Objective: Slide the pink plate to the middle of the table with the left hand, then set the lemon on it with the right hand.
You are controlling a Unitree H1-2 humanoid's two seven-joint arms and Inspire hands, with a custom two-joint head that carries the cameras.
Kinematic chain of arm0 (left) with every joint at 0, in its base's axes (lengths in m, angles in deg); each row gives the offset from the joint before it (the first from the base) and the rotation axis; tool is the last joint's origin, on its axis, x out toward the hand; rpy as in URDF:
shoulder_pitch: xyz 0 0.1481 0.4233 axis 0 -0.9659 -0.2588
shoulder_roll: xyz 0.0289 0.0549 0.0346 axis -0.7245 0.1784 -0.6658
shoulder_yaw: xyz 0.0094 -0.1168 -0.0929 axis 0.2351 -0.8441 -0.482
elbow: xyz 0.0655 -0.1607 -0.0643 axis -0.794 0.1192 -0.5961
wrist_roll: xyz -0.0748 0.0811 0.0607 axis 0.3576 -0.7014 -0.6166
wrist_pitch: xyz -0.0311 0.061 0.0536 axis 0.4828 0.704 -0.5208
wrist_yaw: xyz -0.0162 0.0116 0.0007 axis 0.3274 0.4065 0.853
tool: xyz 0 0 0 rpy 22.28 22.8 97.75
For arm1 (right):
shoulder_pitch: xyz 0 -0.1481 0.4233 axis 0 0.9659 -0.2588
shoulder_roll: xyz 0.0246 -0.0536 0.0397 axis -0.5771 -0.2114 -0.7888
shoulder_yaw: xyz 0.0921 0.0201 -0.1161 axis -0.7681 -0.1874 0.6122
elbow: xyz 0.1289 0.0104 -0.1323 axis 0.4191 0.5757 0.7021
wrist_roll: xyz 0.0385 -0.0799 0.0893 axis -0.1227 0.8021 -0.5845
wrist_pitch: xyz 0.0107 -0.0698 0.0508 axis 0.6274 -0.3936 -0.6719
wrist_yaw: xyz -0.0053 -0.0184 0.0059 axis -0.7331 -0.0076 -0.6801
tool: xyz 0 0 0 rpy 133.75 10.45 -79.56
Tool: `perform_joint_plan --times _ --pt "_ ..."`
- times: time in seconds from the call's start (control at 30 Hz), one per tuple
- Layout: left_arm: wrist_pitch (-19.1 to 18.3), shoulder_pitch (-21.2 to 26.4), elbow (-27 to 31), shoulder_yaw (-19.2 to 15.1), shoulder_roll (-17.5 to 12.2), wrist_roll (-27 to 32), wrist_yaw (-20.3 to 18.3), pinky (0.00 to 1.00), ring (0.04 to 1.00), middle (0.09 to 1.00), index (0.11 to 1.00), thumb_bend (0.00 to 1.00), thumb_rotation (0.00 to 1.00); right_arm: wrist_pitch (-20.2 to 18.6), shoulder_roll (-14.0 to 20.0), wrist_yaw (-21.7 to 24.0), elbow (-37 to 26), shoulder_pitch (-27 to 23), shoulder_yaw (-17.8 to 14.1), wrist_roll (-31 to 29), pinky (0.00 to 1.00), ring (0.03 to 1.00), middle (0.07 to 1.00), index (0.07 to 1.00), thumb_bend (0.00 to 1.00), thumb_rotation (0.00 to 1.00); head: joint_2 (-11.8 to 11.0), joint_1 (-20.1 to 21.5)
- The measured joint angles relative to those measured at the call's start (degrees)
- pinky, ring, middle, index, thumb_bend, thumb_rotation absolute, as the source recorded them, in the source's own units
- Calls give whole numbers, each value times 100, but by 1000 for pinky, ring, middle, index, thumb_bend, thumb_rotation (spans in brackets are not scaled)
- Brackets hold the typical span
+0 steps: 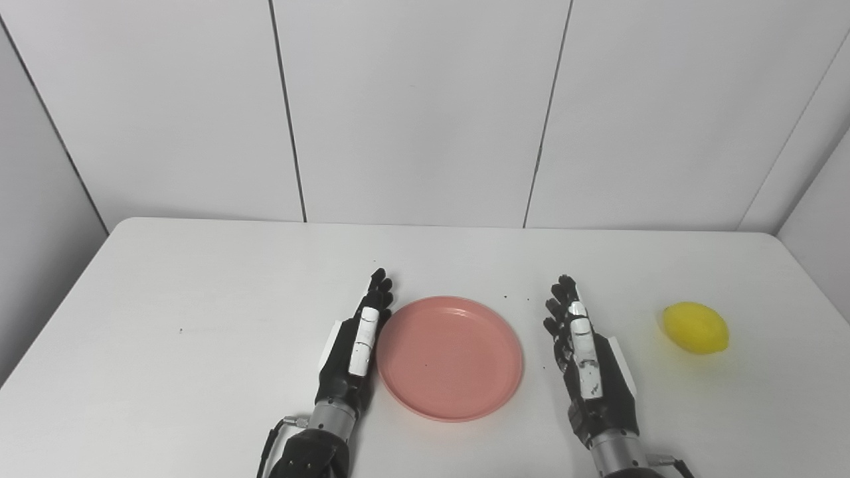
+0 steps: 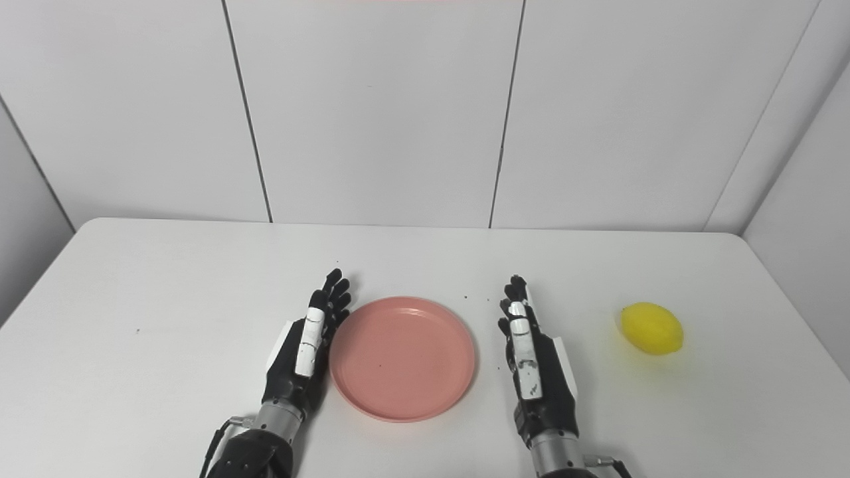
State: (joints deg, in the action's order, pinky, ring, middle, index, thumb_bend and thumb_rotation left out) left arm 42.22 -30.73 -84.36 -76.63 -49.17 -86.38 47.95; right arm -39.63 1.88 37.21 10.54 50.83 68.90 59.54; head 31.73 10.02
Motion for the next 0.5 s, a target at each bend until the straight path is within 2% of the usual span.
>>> perform_joint_plan --times 0.33,0.5 --pt "31 -21 17 48 1 -56 8 994 999 1000 999 708 1000 0 31 0 0 0 3 -21 1000 1000 1000 1000 733 1000 9 53" --pt "248 -21 -79 96 -45 -241 20 987 993 989 984 684 1000 0 32 0 0 0 6 -24 1000 1000 998 997 730 1000 -17 149"
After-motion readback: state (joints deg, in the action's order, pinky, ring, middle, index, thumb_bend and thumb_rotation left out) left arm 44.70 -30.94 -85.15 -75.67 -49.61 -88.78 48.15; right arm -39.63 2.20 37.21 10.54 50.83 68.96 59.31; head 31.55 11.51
